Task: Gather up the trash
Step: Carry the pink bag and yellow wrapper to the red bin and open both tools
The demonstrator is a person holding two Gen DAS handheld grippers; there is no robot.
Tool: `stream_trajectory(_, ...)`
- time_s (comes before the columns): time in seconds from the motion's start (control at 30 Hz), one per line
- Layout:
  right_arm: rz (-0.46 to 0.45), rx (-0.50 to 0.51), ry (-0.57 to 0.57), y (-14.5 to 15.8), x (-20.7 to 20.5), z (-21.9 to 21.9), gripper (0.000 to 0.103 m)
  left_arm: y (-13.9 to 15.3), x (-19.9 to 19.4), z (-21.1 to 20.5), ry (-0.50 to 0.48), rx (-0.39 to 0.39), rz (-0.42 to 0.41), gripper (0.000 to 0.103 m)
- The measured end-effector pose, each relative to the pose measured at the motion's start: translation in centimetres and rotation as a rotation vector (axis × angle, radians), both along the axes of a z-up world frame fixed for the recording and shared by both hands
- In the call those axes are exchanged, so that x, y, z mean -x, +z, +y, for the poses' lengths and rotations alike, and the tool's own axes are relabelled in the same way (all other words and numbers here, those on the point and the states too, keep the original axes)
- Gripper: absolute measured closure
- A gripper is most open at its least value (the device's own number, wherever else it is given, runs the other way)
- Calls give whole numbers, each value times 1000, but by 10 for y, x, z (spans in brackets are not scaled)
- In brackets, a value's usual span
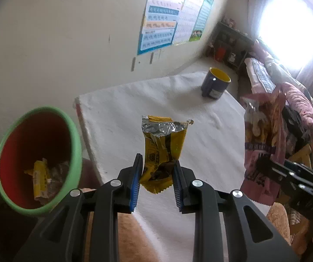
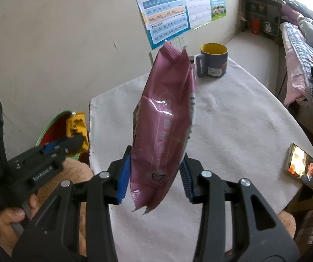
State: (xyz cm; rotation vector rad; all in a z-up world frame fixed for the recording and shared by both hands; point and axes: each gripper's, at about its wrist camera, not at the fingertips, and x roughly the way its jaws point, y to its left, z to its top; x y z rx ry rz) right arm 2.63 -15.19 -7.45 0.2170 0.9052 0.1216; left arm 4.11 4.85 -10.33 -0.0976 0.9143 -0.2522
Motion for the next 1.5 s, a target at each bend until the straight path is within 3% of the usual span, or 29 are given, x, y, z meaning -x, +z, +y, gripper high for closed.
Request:
stream_trajectory(0.73, 2, 36, 87, 4, 1, 49, 63, 7, 0, 61, 130, 18, -27, 79)
stream_trajectory(1.5, -25, 40, 203, 15, -13, 104, 63, -5, 0, 108, 233, 14, -9, 79)
